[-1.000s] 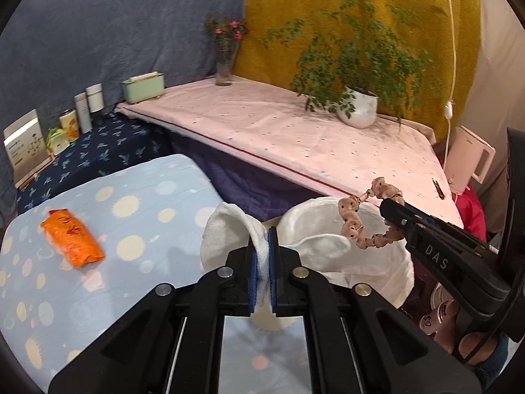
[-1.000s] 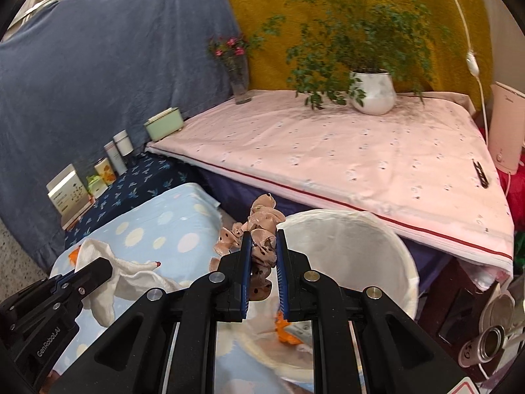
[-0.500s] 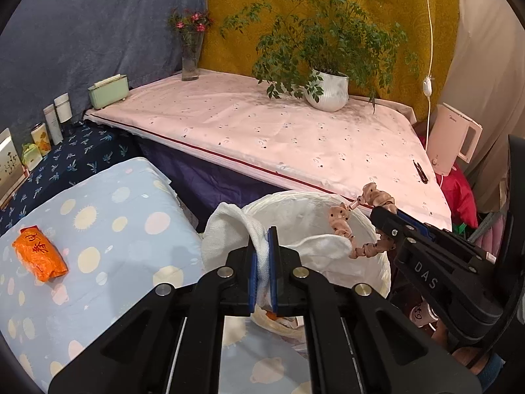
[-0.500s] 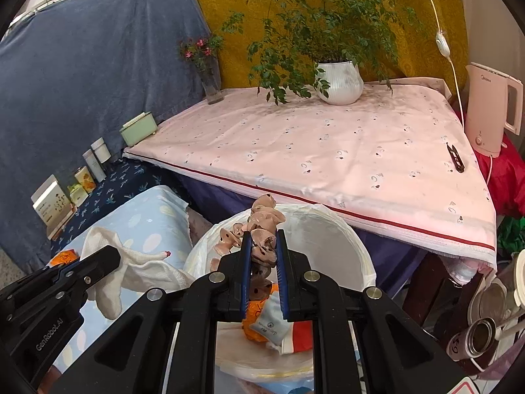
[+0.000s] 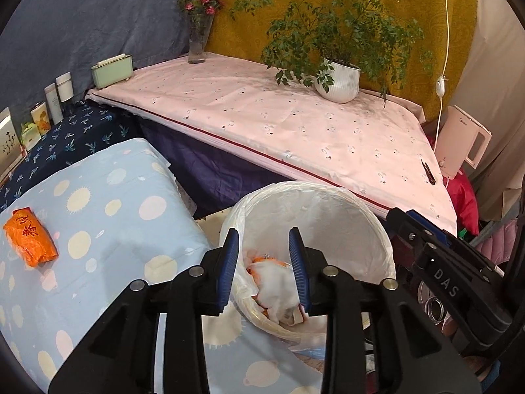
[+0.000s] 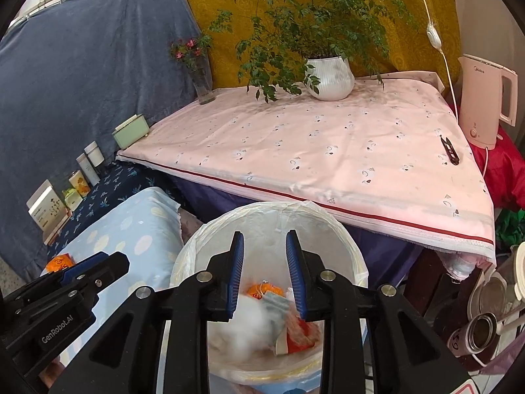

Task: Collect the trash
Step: 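Open the right gripper releasing the scrunchie while the left releases the glove into the bin, then move both tools back over the bed toward the orange bag and red card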

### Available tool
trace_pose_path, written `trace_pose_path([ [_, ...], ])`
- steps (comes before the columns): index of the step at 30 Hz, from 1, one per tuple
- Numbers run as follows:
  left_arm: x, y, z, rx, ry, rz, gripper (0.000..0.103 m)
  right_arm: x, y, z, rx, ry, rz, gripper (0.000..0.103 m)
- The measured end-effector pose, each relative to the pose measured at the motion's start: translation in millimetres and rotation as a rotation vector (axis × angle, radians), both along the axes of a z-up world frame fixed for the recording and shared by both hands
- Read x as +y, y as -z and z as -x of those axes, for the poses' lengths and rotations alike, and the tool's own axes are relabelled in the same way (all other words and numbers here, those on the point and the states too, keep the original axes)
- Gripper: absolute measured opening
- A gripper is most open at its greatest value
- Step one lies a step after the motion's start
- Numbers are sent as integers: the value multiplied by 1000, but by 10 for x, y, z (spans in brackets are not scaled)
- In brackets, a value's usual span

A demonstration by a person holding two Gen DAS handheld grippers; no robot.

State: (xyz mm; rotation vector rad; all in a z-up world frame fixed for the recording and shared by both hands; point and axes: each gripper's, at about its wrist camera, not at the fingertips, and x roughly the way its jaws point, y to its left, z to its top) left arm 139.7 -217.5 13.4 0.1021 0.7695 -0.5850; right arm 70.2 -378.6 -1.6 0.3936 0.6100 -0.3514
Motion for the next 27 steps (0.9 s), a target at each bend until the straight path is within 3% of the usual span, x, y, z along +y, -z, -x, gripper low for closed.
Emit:
trace_pose_path([
  [23, 616, 12, -96, 15, -113, 17, 32, 508, -140, -142, 5, -93, 43, 30],
  [27, 794, 41, -130, 21, -141, 16, 32, 688, -141, -204, 10, -120, 59, 38],
])
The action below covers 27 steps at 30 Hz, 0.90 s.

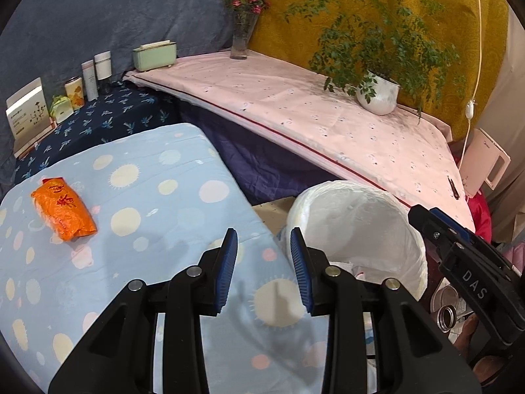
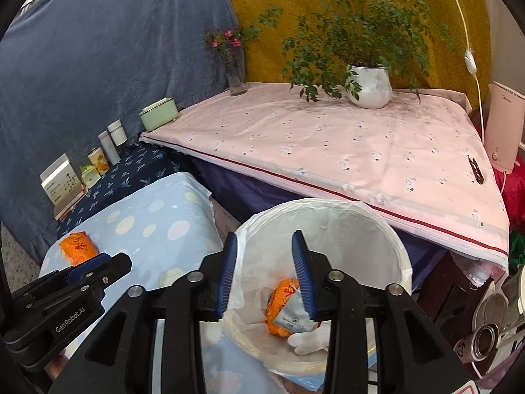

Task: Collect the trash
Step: 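Move both tools back over the bed toward the orange bag and red card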

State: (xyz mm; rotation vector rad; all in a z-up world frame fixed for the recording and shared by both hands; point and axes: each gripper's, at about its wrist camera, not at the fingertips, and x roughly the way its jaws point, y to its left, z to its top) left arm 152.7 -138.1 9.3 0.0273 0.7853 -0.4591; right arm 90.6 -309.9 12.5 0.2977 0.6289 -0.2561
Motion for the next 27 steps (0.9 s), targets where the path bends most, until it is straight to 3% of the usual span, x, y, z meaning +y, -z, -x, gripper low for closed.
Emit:
trace_pose_path([
  [15, 1150, 135, -227, 19, -200, 6, 55, 1016, 88, -382, 43, -182, 35, 43],
  [19, 1538, 169, -300, 25, -272, 16, 67, 1367, 125, -530, 54, -238, 40, 48],
  [27, 2261, 254, -425, 35, -385, 25, 69, 2119, 266, -818, 93, -361, 51, 51],
])
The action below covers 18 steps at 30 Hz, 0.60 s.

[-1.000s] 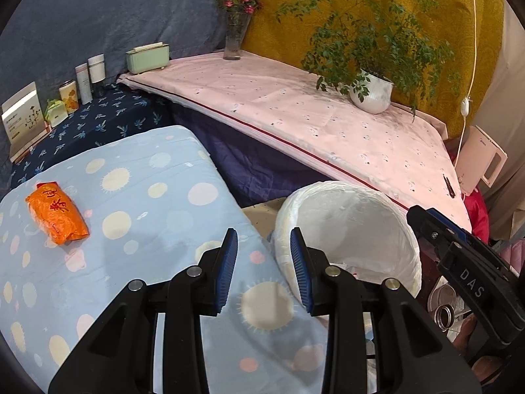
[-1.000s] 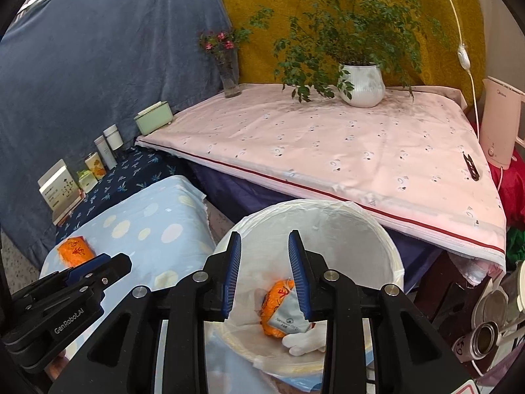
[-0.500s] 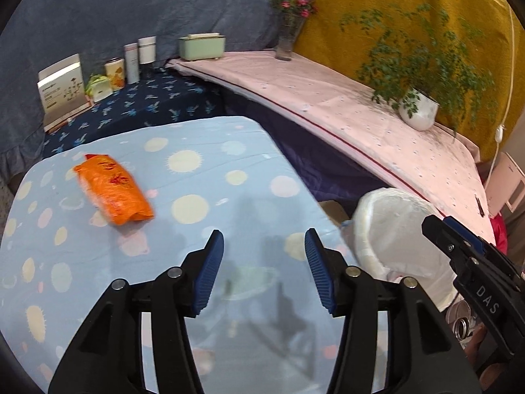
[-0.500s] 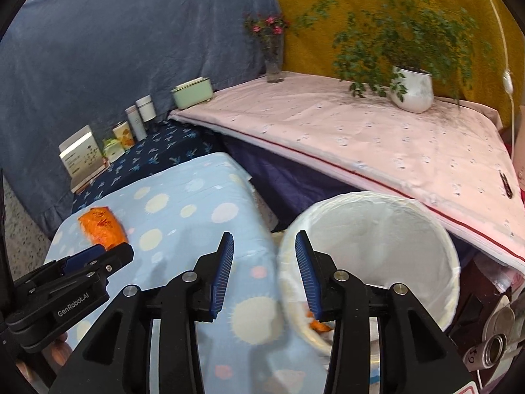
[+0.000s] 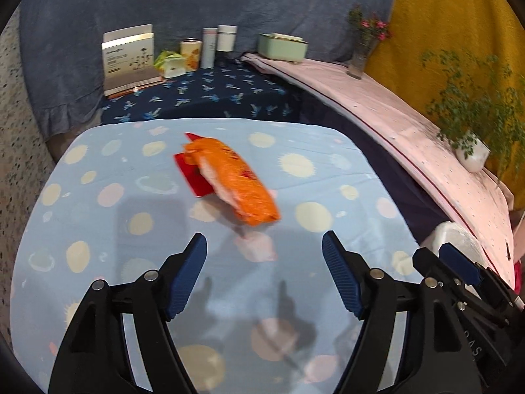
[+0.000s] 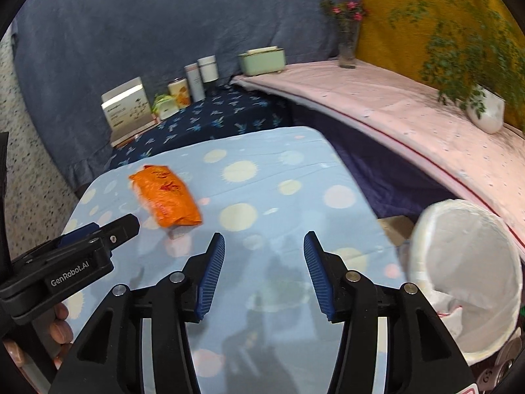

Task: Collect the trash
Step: 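Move both tools back over the bed toward the orange bag and red card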

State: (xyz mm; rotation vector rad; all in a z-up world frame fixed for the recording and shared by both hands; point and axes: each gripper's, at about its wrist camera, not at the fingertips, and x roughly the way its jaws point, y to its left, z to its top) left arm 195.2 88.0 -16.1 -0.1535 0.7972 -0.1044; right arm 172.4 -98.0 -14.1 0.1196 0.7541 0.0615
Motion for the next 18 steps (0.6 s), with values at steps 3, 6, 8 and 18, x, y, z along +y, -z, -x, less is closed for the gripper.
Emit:
trace_pose_path([
  [3, 222, 49, -43, 3, -32, -5, 70, 237, 56, -108, 15, -35, 3, 53],
  [6, 477, 117, -91, 11, -70, 6, 70, 457, 116, -217, 27, -63, 12, 58],
  [8, 624, 165, -124, 18, -91, 16, 70, 594, 172, -294, 41, -81, 14, 59],
  [18, 1022, 390, -338, 39, -146, 4, 76, 1133, 414, -702, 79, -151, 52, 67],
])
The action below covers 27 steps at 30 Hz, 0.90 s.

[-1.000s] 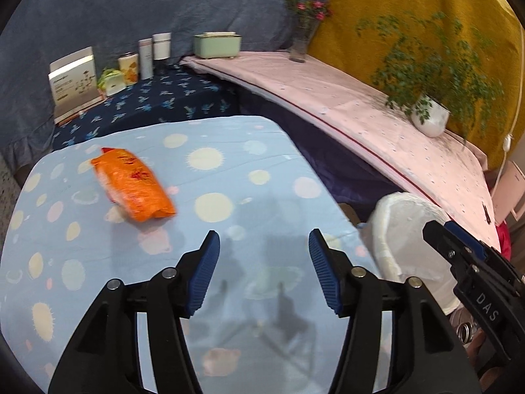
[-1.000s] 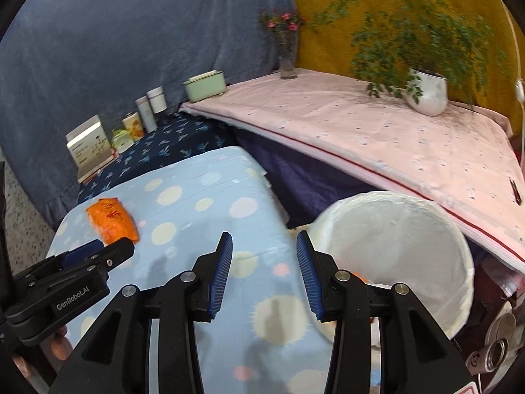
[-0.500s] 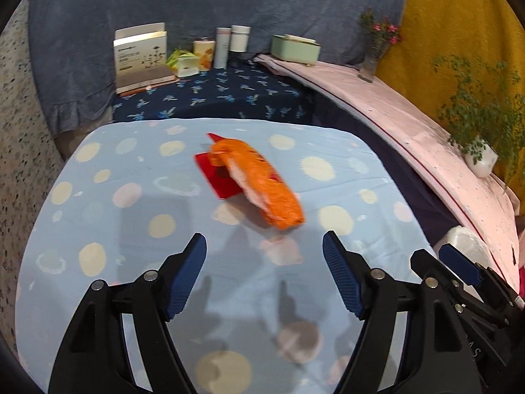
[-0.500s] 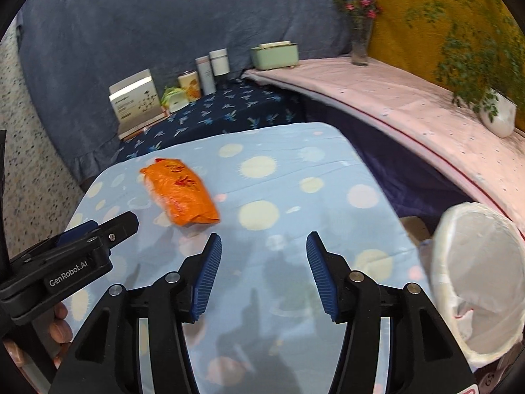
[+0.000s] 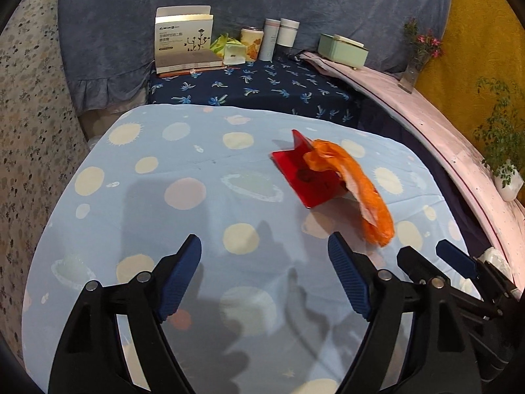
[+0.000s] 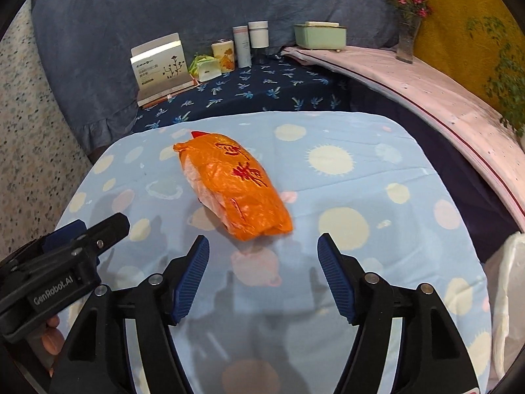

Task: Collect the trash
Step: 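Move both tools back over the bed toward the orange bag and red card, then grasp the orange plastic bag with the right gripper while the left grasps the red card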

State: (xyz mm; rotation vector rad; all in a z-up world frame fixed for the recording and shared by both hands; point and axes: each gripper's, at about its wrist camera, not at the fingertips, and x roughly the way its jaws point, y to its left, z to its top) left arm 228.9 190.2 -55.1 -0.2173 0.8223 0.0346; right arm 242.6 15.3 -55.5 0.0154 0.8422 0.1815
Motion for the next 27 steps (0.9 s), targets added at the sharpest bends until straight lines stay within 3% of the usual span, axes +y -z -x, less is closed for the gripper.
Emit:
trace_pose_path([
  [11, 238, 112, -212, 13, -36, 2, 77, 237, 213, -436, 20, -11, 25, 68],
  [15, 231, 107, -277, 14, -31, 13, 77, 185, 266, -505, 42, -9, 20, 35],
  [19, 135, 75, -356, 6, -7, 29, 77, 14, 228, -467, 25, 14, -1, 22],
  [27, -265, 50, -574, 4, 50, 61, 77, -449, 70, -403, -17, 90, -45, 20],
])
